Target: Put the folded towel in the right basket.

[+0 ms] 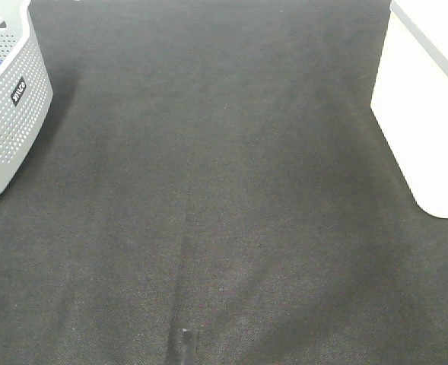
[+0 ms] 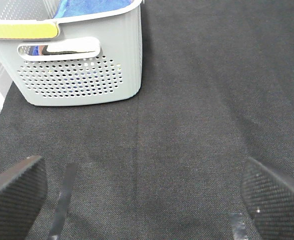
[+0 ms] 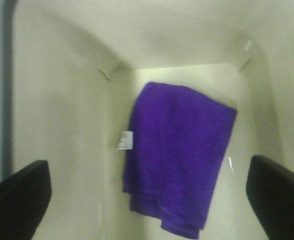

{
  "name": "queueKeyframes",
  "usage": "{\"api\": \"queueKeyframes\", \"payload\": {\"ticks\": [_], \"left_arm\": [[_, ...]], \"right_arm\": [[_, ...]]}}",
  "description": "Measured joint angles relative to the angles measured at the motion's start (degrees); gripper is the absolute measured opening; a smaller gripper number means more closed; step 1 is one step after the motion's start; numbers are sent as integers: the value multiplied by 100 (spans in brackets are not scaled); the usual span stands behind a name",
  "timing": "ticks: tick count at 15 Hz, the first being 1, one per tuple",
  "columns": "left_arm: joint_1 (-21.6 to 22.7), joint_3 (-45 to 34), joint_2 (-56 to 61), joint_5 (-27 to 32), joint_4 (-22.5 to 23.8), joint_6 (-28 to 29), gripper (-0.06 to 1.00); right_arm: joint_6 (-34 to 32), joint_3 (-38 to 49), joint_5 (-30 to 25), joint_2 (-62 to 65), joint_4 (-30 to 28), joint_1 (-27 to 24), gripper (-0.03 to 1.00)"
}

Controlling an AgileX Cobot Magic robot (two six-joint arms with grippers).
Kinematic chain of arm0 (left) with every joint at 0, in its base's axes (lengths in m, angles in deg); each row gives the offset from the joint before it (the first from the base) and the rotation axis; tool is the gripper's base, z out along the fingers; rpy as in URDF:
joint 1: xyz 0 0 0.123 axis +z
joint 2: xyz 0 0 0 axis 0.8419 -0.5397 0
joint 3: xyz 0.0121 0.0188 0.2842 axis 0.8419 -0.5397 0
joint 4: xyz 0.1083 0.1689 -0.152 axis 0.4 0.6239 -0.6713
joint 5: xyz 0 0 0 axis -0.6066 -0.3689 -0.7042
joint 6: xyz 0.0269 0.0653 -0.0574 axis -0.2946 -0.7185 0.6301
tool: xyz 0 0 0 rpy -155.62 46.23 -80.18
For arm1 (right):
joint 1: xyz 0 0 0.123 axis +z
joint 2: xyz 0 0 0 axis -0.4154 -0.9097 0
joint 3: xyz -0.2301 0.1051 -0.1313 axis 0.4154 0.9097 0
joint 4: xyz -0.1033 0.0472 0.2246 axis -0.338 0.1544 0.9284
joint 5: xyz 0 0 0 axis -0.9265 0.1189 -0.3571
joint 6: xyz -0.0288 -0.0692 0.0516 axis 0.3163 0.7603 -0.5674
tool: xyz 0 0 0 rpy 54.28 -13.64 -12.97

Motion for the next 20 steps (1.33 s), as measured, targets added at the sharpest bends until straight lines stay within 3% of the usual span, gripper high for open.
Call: {"api": "queueKeyframes", "payload": {"ticks": [5,10,12,14,17,20], "left_arm": [[0,0,0,0,0,0,99],[0,0,0,0,0,0,99],[0,0,0,0,0,0,99],[0,0,0,0,0,0,99],[0,0,0,0,0,0,99],[0,0,0,0,0,0,99]], "right_arm": [[-206,-607,-69,132,-143,1891,98],[-470,-607,-705,172,-476,1994,97],[-521,-189,-751,516,-596,1994,96],[-676,991,-676,1409,-596,1994,96],[-922,4366,613,4200,-636,1994,96],[-745,6807,1031,6761,-642,1994,96]]}}
